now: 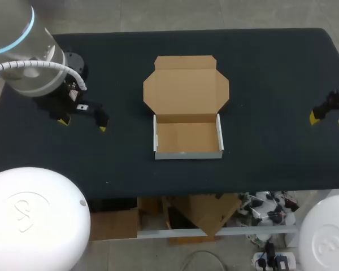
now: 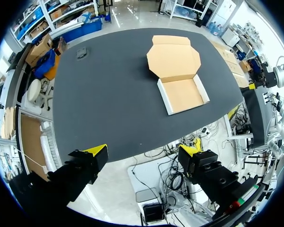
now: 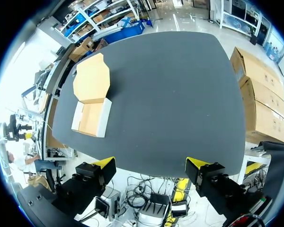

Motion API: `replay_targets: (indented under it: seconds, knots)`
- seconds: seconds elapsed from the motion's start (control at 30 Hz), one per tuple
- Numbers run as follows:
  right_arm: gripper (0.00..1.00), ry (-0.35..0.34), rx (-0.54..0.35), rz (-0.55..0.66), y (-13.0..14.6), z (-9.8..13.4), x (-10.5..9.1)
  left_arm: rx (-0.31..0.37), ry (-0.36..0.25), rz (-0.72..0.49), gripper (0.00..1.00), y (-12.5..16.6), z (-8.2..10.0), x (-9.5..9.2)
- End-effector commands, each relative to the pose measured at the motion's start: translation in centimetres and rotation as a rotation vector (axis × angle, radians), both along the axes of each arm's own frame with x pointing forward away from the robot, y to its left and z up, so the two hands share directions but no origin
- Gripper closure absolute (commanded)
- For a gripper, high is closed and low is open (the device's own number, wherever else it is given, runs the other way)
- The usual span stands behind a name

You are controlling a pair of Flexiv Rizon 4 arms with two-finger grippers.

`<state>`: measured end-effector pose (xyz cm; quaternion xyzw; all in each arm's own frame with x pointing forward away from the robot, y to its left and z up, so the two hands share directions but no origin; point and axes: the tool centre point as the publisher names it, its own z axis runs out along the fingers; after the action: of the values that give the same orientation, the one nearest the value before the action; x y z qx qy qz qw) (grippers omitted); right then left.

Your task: Assemble the packaging by folding the flat box into shape, placing the metal phone stand inside, and closing the box properly

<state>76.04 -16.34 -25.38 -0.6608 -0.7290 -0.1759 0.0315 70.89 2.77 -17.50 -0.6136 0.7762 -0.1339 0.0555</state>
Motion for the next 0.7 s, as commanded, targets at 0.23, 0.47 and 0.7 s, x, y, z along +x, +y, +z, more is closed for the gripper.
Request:
replay_targets:
  seconds: [0.23,0.47,0.7]
  knots:
    - [0.0,-0.008,0.065,-0.029,-0.1,-0.27,0.59,-0.035,0.01,0.04,0.0,-0.07,0.03,0.56]
    - [0.0,-0.008,0.079,-0.035,-0.02,-0.25,0.72,-0.049,0.021,0.076,0.0,0.03,-0.03,0.78]
    - [0.0,-0.002,0.079,-0.017,0.14,-0.21,0.9,-0.056,0.031,0.091,0.0,0.04,-0.27,1.03]
